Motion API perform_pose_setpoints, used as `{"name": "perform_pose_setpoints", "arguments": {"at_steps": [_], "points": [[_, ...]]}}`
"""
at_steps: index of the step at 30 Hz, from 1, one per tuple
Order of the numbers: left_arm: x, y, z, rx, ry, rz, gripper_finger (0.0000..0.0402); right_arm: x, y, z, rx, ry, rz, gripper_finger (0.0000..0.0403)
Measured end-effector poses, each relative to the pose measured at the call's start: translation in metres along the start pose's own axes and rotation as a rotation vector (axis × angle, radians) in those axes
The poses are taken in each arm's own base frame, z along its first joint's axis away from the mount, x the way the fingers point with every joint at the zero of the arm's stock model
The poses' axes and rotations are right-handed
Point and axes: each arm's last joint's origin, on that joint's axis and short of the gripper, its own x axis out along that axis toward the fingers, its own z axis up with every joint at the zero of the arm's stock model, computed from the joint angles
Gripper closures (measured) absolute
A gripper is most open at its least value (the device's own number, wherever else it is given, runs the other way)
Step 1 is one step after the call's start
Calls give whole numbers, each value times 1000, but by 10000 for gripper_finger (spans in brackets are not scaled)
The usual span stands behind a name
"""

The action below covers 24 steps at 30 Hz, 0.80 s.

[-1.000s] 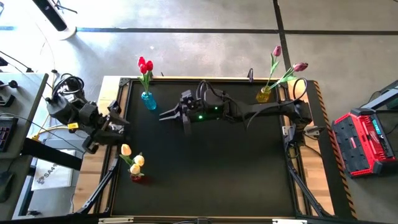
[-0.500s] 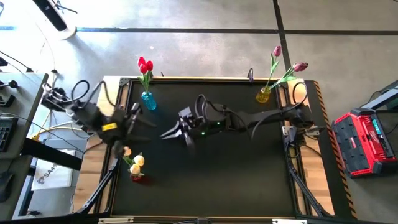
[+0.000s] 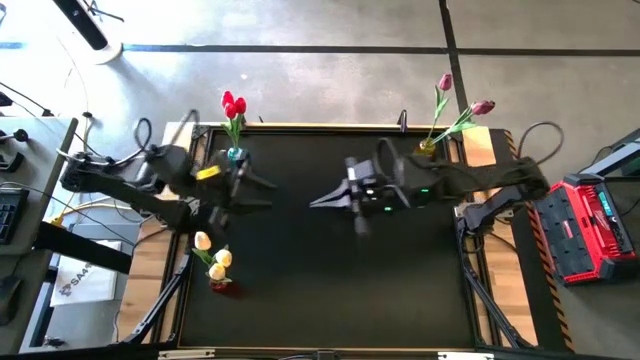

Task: Sort flowers into vase by color
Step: Return to Home Position

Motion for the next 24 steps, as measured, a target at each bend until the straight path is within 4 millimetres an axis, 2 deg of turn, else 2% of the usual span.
{"name": "perform_pose_setpoints", "arguments": {"at_steps": [4,10,18,24], "points": [[16,13,-5,1,23,27,237,-28,12,6,-44,18,-48,402],[25,33,0,2,-28,73,248,-61,30,4,-95,78,-117,402],[21,50,9,55,-116,258,271,-96,41,-18,-147,197,-250,403],[26,52,6,92,-95,269,278,-120,34,-47,-121,191,-248,403]]}}
